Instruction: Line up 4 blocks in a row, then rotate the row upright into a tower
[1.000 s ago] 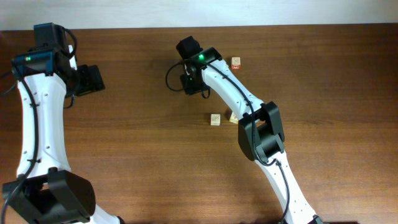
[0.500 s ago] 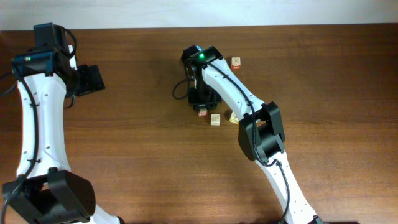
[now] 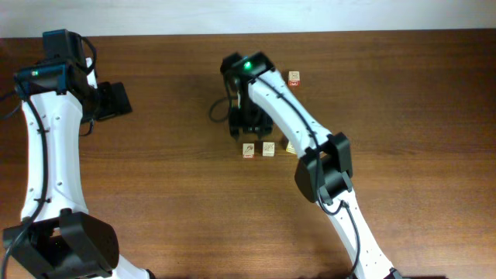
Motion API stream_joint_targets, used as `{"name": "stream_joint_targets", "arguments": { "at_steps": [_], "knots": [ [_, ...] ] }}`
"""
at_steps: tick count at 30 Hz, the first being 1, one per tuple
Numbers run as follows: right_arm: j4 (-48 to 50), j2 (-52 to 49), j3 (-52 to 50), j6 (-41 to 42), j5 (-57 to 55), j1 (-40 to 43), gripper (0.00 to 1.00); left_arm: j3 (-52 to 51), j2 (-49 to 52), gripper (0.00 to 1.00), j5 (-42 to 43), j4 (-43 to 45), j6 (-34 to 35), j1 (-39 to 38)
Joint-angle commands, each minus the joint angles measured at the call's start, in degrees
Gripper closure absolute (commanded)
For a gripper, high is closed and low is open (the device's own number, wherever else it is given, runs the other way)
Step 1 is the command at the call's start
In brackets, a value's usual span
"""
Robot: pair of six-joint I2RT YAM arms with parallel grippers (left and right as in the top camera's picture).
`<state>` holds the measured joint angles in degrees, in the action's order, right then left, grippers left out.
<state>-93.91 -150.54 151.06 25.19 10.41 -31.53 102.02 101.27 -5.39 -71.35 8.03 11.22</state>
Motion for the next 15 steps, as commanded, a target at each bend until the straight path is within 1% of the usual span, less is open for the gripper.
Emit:
{"name": "stream_joint_targets", "arguments": {
  "at_steps": [1, 3, 4, 5, 6, 7, 9, 11, 15],
  "knots": [
    [-3.4, 8.3, 15.2, -1.6, -2.9, 1.7, 0.41, 1.5, 0.3, 0.01, 4.8, 0.8, 0.8, 0.2],
    [-3.4, 11.7, 18.4, -2.2, -4.6, 2.5, 0.41, 1.5, 0.3, 0.01, 5.0, 0.8, 0.8, 0.2],
    [-3.4, 13.1, 18.4, -2.2, -7.1, 2.8, 0.41, 1.5, 0.3, 0.01, 5.1, 0.8, 0.8, 0.2],
    [-3.2, 13.9, 18.4, -2.2, -12.1, 3.1, 0.41, 1.5, 0.3, 0.01, 5.1, 0.9, 0.8, 0.2],
    [-2.6, 13.9, 18.4, -2.3, -14.9, 3.1, 0.39, 1.5, 0.3, 0.01, 5.0, 1.0, 0.8, 0.2],
    [-0.2, 13.1, 17.9, -2.8, -18.0, 3.1, 0.37, 1.5, 0.3, 0.01, 5.0, 1.3, 0.8, 0.2],
    [9.1, 10.0, 15.7, -8.6, -16.8, 3.0, 0.36, 1.5, 0.3, 0.01, 5.0, 1.4, 0.8, 0.2],
    [16.1, 6.8, 12.3, -11.6, -15.3, 3.0, 0.35, 1.5, 0.3, 0.01, 5.0, 1.4, 0.8, 0.2],
    [30.5, 3.5, -0.1, -16.5, -13.7, 3.0, 0.34, 1.5, 0.3, 0.01, 5.2, 1.4, 0.8, -0.1]
  ]
}}
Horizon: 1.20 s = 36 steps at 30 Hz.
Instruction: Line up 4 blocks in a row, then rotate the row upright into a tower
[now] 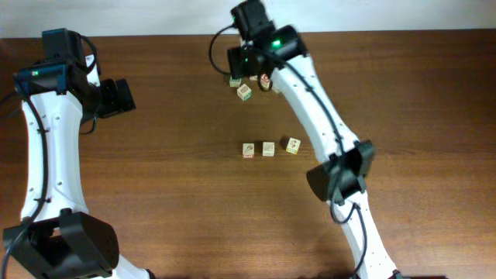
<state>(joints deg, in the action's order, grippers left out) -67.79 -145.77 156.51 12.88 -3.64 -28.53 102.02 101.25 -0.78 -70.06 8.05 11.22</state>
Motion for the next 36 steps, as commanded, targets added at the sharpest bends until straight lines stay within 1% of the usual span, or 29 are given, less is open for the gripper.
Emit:
{"name": "stream_joint_targets", "arguments": {
  "at_steps": [1, 2, 4, 7, 9, 10, 12, 15, 18, 20, 21, 23, 24, 27, 29, 30, 31, 32, 34, 36],
  "knots": [
    [8.2, -1.3, -9.6, -5.0, 0.4, 0.0, 0.33, 1.5, 0.3, 0.01, 0.6, 0.1, 0.7, -0.1],
    [12.0, -1.5, -13.8, -5.3, 0.4, 0.0, 0.30, 1.5, 0.3, 0.01, 0.6, 0.1, 0.7, -0.1],
    [18.0, -1.8, -20.2, -5.6, 0.4, 0.2, 0.28, 1.5, 0.3, 0.01, 0.6, 0.1, 0.7, -0.1],
    [23.7, -1.8, -26.3, -5.6, 2.0, 0.2, 0.29, 1.5, 0.3, 0.01, 0.6, 0.1, 0.7, -0.2],
    [25.2, -1.8, -27.3, -5.6, 1.9, 0.2, 0.37, 1.5, 0.3, 0.01, 0.6, 0.1, 0.7, -0.2],
    [25.6, -1.8, -27.3, -5.6, 1.9, 0.2, 0.44, 1.5, 0.3, 0.01, 0.6, 0.1, 0.7, -0.2],
    [25.6, -1.8, -27.3, -5.6, 1.9, 0.1, 0.54, 1.5, 0.3, 0.01, 0.6, 0.1, 0.7, -0.2],
    [24.0, -1.6, -27.2, -4.9, 2.9, -0.2, 0.64, 1.5, 0.3, 0.01, 0.6, 0.1, 0.8, -0.2],
    [21.3, -0.3, -27.2, -3.1, 4.8, -1.4, 0.67, 1.5, 0.3, 0.01, 0.6, 0.0, 0.7, -0.3],
    [19.1, 0.8, -27.2, -1.7, 6.6, -3.1, 0.71, 1.5, 0.3, 0.01, 0.6, -0.1, 0.7, -0.2],
    [18.2, 1.2, -27.2, -0.7, 7.1, -3.9, 0.71, 1.5, 0.3, 0.01, 0.6, -0.2, 0.7, -0.3],
    [14.0, 1.8, -27.2, 0.5, 12.2, -6.4, 0.69, 1.4, 0.3, 0.01, 0.6, -0.3, 0.7, -0.2],
    [11.1, 1.8, -27.2, 2.8, 14.1, -7.5, 0.69, 1.4, 0.3, 0.01, 0.6, -0.3, 0.7, -0.2],
    [-0.7, 1.8, -27.2, 13.7, 14.2, -10.3, 0.69, 1.4, 0.3, 0.01, 0.6, -0.3, 0.7, -0.2],
    [-5.1, 1.8, -27.2, 14.7, 13.6, -11.2, 0.69, 1.4, 0.3, 0.01, 0.6, -0.3, 0.7, -0.2],
    [-6.8, 1.8, -27.2, 15.2, 12.2, -11.3, 0.69, 1.4, 0.3, 0.01, 0.6, -0.4, 0.7, -0.2],
    [-8.1, 1.8, -27.2, 16.4, 10.2, -11.3, 0.64, 1.4, 0.3, 0.01, 0.6, -0.4, 0.7, -0.2],
    [-9.4, 1.8, -27.2, 17.7, 7.3, -11.1, 0.64, 1.4, 0.3, 0.01, 0.6, -0.5, 0.7, -0.3],
    [-8.9, 1.8, -27.2, 17.7, 6.6, -10.9, 0.63, 1.4, 0.3, 0.01, 0.6, -0.5, 0.7, -0.5],
    [-9.1, 1.9, -25.7, 17.6, 6.6, -10.8, 0.57, 1.4, 0.3, 0.01, 0.6, -0.5, 0.7, -0.6]
  ]
}}
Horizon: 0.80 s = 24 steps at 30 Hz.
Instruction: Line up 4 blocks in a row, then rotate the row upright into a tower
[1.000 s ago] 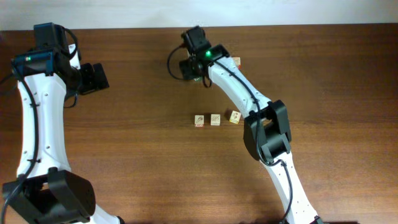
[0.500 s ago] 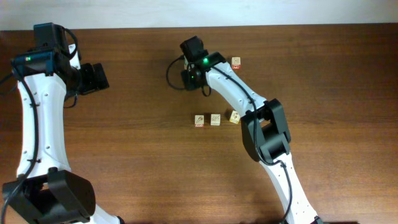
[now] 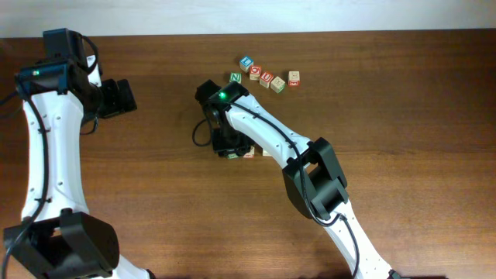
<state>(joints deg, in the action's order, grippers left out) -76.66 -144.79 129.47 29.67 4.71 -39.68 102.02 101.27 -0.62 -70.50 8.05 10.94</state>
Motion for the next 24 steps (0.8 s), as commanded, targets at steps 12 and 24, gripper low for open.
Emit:
{"name": "stream_joint_targets", "arguments": {
  "at_steps": [12, 24],
  "knots": [
    [-20.7, 15.6, 49.2, -8.9, -0.4, 2.2, 0.43, 23.9, -3.7, 0.11, 4.0, -18.6, 0.7, -2.6],
    [-13.2, 54.4, -22.5, -9.5, -0.6, 27.0, 0.46, 2.3, -16.9, 0.14, 0.4, -17.4, 11.9, -3.6]
  ]
}}
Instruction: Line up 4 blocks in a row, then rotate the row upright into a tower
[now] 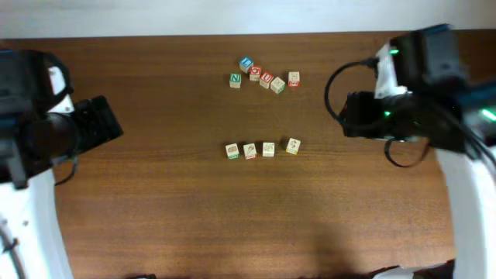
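Note:
Four small wooden blocks lie in a row mid-table: the leftmost block (232, 151), a second block (249, 151), a third block (268, 149) and the rightmost block (293, 146). My right gripper (355, 116) hangs well to the right of the row, away from every block. My left gripper (98, 124) is far off at the left edge. Both show only as dark shapes from above, so the jaws cannot be read. Neither appears to carry a block.
A loose cluster of several more lettered blocks (266, 79) lies near the far edge, with a green-marked block (235, 79) at its left and a red-marked block (294, 78) at its right. The white wall borders the table's far edge (155, 36).
My right arm was over the left end of the row; now it is off to the right. The row shows four blocks uncovered. The left arm looms larger at the left.
My right gripper first hovered just behind a row of three blocks. Then it was at the far cluster beside a green-marked block. Later it sat at the row's left end. Now a fourth block stands there and the arm is away.

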Motion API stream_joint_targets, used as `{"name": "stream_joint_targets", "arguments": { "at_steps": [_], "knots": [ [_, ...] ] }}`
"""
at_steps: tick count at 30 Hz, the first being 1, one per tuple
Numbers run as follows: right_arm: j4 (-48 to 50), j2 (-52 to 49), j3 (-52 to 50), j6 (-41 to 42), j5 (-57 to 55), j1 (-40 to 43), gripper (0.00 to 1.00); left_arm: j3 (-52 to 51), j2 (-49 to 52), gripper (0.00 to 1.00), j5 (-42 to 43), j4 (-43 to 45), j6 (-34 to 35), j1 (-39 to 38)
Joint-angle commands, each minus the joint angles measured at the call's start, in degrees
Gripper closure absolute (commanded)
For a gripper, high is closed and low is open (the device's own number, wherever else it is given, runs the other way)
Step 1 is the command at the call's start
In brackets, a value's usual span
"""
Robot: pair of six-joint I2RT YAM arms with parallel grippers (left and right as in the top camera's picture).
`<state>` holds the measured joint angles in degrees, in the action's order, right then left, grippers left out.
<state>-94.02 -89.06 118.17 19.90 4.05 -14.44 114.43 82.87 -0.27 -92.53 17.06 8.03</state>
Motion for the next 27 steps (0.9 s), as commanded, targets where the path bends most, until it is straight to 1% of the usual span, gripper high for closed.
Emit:
{"name": "stream_joint_targets", "arguments": {
  "at_steps": [1, 2, 3, 5, 6, 8, 9, 12, 14, 17, 19, 22, 27],
  "knots": [
    [7.1, -1.7, -15.5, 0.3, 0.3, 2.1, 0.47, -15.9, 1.5, 0.14, 1.4, 9.0, 2.9, -1.3],
    [12.2, -2.4, -21.9, 0.3, 1.8, 2.4, 0.50, -20.8, 1.5, 0.15, 2.9, 13.0, 2.9, -1.9],
    [18.2, -3.8, -27.9, 0.3, 3.1, 2.5, 0.51, -27.8, 1.5, 0.16, 4.0, 19.1, 4.2, -2.7],
    [24.8, -5.4, -32.7, 0.4, 4.9, 2.5, 0.55, -33.4, 1.6, 0.16, 4.0, 24.1, 5.5, -3.5],
    [30.9, -7.3, -36.5, 0.5, 6.5, 2.4, 0.59, -39.2, 1.6, 0.22, 4.0, 29.6, 6.2, -4.6],
    [36.5, -12.3, -38.8, 2.1, 6.9, 2.4, 0.61, -45.8, 1.7, 0.24, 3.9, 35.6, 9.1, -6.5],
    [37.7, -14.4, -38.8, 2.1, 6.9, 2.4, 0.61, -48.2, 2.0, 0.25, 4.0, 38.6, 9.3, -7.6],
    [41.1, -20.0, -38.8, 2.5, 7.0, 2.4, 0.61, -50.8, 4.7, 0.29, 4.0, 42.4, 10.8, -10.1],
    [42.0, -23.3, -38.8, 2.7, 7.0, 2.4, 0.61, -50.8, 9.2, 0.31, 4.3, 43.6, 12.9, -12.1],
    [44.2, -25.3, -38.8, 2.7, 6.9, 2.5, 0.61, -50.8, 14.1, 0.32, 6.4, 46.9, 13.0, -14.3],
    [46.0, -25.9, -38.8, 2.7, 7.0, 2.5, 0.62, -50.8, 16.8, 0.32, 8.4, 51.2, 13.0, -15.8],
    [46.9, -26.0, -38.8, 2.7, 8.5, 2.4, 0.62, -50.8, 20.0, 0.33, 10.3, 55.4, 13.8, -18.3],
    [47.6, -27.5, -38.8, 2.9, 9.8, 2.3, 0.63, -50.8, 23.1, 0.32, 11.5, 59.2, 15.2, -23.3]
  ]
}}
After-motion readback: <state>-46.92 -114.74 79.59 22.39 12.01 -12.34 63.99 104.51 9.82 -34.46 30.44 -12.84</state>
